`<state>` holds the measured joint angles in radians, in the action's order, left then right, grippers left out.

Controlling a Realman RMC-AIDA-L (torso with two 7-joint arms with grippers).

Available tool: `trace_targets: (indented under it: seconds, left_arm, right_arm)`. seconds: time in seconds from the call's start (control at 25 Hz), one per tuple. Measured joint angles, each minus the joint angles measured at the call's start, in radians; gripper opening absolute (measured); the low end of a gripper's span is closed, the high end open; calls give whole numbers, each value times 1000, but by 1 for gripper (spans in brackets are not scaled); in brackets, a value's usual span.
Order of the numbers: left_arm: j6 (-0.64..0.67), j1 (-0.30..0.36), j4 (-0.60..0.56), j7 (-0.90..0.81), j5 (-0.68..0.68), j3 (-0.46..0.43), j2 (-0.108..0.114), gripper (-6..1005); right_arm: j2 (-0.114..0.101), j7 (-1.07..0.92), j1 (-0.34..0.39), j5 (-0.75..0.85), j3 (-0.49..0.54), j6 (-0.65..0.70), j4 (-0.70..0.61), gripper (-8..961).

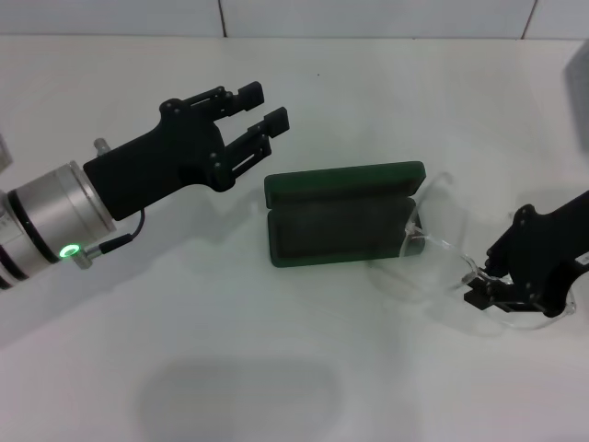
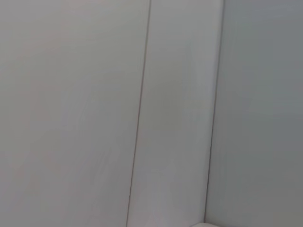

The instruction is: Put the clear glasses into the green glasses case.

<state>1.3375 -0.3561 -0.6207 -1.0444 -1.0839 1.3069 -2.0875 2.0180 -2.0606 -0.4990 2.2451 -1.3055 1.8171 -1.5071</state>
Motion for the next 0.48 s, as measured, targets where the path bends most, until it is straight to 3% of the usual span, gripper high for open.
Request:
trace_targets:
  seconds: [0.24,0.48]
  left_arm:
    - [0,-40,29,-65,3,-16,8,442]
    - [61,-43,30,-76,-1,-40,5,543]
  right_arm:
    - [6,258,58,-168,103,17,27,127]
    - [6,586,89,-306,104,-71,210,128]
